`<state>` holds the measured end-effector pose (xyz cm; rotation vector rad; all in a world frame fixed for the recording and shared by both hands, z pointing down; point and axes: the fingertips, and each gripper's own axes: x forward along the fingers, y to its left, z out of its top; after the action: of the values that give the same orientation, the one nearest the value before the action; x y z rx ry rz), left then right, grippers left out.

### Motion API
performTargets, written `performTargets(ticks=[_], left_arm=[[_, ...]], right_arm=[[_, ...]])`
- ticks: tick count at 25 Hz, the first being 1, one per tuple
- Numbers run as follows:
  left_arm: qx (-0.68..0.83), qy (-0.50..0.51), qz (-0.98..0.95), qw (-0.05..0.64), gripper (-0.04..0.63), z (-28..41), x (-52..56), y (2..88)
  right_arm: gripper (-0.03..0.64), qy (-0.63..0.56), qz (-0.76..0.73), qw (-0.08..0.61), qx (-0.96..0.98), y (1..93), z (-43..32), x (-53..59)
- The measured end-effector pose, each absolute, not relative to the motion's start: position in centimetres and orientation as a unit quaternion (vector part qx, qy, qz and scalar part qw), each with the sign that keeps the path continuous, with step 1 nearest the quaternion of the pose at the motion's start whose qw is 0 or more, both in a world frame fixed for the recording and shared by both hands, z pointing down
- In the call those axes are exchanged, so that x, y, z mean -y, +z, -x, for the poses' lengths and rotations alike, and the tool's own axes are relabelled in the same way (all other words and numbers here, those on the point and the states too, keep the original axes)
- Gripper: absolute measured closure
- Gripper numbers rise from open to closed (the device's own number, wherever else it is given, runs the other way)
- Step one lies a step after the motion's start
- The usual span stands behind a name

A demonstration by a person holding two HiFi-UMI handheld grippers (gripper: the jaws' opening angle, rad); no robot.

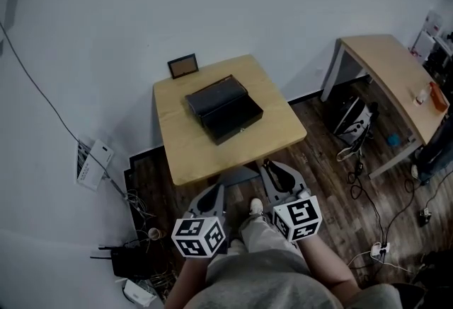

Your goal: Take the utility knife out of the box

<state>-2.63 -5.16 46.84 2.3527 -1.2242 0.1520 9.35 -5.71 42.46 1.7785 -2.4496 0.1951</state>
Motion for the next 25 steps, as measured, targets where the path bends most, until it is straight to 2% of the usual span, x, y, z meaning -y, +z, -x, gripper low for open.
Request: performTargets(ticks=[25], left_arm=[[0.446, 0.050, -0.861, 0.238, 0.591, 3.2, 5.6, 46.6]], right_arm=[[0.563, 0.043, -0.571, 0.035, 0.819, 40.1, -7.5, 5.8]])
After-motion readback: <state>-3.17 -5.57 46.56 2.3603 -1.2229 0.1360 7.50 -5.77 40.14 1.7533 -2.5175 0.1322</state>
